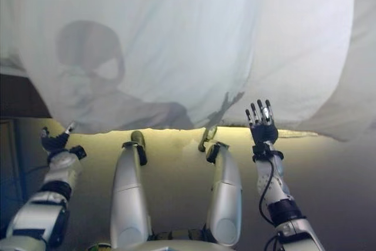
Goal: Make the bed neatly
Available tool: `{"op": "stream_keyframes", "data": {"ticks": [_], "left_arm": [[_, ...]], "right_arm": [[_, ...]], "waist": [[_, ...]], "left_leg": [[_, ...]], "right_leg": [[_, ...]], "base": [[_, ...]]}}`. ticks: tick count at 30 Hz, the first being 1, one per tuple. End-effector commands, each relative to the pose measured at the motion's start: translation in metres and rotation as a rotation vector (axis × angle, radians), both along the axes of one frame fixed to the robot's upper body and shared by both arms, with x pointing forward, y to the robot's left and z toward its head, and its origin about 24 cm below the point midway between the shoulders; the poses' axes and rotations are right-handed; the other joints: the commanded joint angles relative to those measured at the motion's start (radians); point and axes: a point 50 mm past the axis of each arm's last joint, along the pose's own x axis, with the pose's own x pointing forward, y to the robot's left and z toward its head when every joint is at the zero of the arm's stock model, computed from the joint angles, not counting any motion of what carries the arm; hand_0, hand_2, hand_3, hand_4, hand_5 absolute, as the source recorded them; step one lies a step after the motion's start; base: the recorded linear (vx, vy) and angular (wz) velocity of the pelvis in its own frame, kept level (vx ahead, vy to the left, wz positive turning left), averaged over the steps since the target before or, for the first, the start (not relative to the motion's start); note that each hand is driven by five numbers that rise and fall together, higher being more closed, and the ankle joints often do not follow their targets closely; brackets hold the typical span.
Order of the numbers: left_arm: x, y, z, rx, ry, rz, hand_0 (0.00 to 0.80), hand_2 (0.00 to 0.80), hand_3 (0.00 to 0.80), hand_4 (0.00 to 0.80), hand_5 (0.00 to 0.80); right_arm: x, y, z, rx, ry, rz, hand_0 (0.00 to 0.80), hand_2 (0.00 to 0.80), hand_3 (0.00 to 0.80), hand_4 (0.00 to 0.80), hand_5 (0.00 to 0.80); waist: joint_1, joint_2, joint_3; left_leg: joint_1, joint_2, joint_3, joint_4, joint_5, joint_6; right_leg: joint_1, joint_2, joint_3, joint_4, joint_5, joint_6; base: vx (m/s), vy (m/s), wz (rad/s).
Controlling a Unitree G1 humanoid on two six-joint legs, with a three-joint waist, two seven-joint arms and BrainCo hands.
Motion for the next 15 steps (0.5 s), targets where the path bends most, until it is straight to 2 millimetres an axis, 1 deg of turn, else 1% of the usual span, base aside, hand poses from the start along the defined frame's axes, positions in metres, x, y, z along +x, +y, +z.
{"op": "stream_keyframes", "data": {"ticks": [1,3,5,8,10,15], "left_arm": [[0.005,0.002,0.032,0.138,-0.169,0.007,0.0,0.0,0.0,0.0,0.0],[0.01,-0.008,0.04,0.151,-0.213,-0.02,0.0,0.0,0.0,0.0,0.0],[0.011,-0.014,0.042,0.154,-0.247,-0.034,0.0,0.0,0.0,0.0,0.0],[0.011,-0.023,0.041,0.141,-0.287,-0.087,0.0,0.0,0.0,0.0,0.0],[0.011,-0.029,0.04,0.135,-0.304,-0.143,0.0,0.0,0.0,0.0,0.0],[0.012,-0.036,0.039,0.111,-0.324,-0.256,0.0,0.0,0.0,0.0,0.0]], "right_arm": [[-0.006,-0.014,0.023,0.01,-0.143,-0.106,0.0,0.0,0.0,0.0,0.0],[-0.007,-0.01,0.018,0.038,-0.138,-0.112,0.0,0.0,0.0,0.0,0.0],[-0.009,-0.007,0.013,0.06,-0.134,-0.111,0.0,0.0,0.0,0.0,0.0],[-0.016,-0.006,0.004,0.079,-0.105,-0.114,0.0,0.0,0.0,0.0,0.0],[-0.02,-0.007,-0.002,0.075,-0.088,-0.117,0.0,0.0,0.0,0.0,0.0],[-0.027,-0.011,-0.015,0.037,-0.043,-0.109,0.0,0.0,0.0,0.0,0.0]], "waist": [[0.073,-0.01,0.02],[0.087,-0.015,0.015],[0.094,-0.022,0.011],[0.102,-0.036,-0.012],[0.104,-0.042,-0.028],[0.101,-0.043,-0.071]], "left_leg": [[-0.001,0.007,-0.01,-0.094,0.086,0.03],[0.014,0.007,-0.015,-0.11,0.088,0.028],[0.034,0.007,-0.016,-0.128,0.09,0.027],[0.102,0.002,0.0,-0.18,0.095,0.027],[0.148,-0.005,0.015,-0.206,0.094,0.031],[0.246,-0.019,0.039,-0.237,0.084,0.038]], "right_leg": [[0.06,-0.072,0.021,-0.172,0.233,0.135],[0.078,-0.074,0.009,-0.173,0.23,0.141],[0.099,-0.07,0.0,-0.178,0.225,0.146],[0.158,-0.072,-0.022,-0.21,0.23,0.157],[0.2,-0.073,-0.032,-0.232,0.231,0.158],[0.291,-0.069,-0.034,-0.276,0.226,0.158]], "base": [[0.082,-0.142,0.26],[0.069,-0.147,0.24],[0.068,-0.142,0.24],[0.123,-0.145,0.16],[0.149,-0.129,0.08],[0.153,-0.112,0.08]]}}
